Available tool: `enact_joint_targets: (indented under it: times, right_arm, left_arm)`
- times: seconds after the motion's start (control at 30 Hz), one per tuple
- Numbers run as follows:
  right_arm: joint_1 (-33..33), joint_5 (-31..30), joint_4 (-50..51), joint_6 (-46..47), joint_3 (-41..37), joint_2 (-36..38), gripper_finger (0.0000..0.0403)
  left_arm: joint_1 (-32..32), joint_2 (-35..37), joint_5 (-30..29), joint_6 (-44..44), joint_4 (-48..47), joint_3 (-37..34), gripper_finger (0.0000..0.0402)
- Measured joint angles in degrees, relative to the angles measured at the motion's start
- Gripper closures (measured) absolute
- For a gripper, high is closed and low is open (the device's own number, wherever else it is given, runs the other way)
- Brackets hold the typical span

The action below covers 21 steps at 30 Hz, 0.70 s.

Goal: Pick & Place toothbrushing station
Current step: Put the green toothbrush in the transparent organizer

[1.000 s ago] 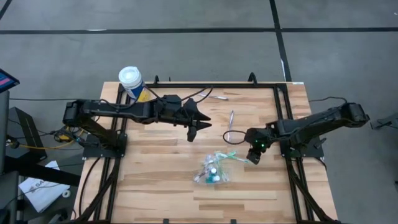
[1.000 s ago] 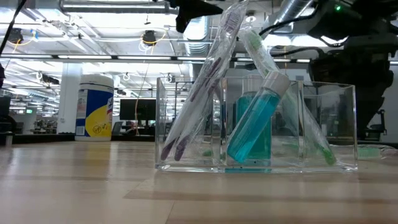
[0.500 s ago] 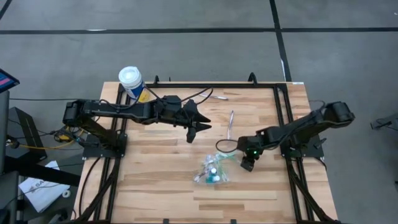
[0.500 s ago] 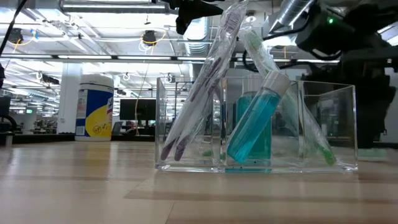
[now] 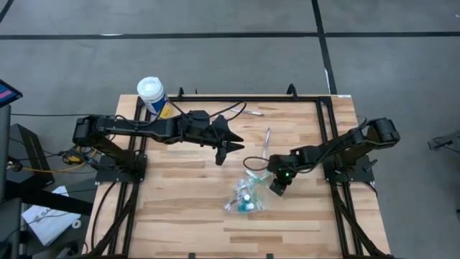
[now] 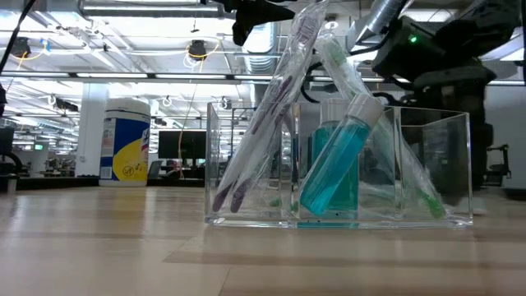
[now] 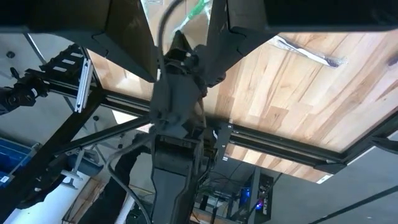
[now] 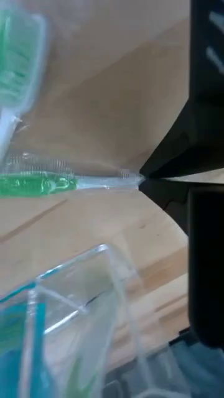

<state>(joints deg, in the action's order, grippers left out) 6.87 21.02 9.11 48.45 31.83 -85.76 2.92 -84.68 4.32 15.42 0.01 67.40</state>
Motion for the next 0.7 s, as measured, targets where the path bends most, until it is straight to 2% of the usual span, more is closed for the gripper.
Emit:
enact_joint_targets:
  times: [0.3,0.5,0.7]
  right_arm:
    - [-4.21,3.15,-1.98,4.18,2.40,10.58,0.0402]
    - [-6.05,3.12,-2.08,12.40,4.64,20.12,0.0403]
    - [-8.29,4.26,-2.25,17.32,6.47,25.94,0.0403]
  left_arm:
    - [0.00,-0.07,-0.26,0.00,-0.16,-1.88,0.0270]
    - [0.00,-0.07,-0.24,-0.29,0.52,-2.36,0.0270]
    - [0.00,-0.07,2.80,-6.33,1.38,-2.36,0.0270]
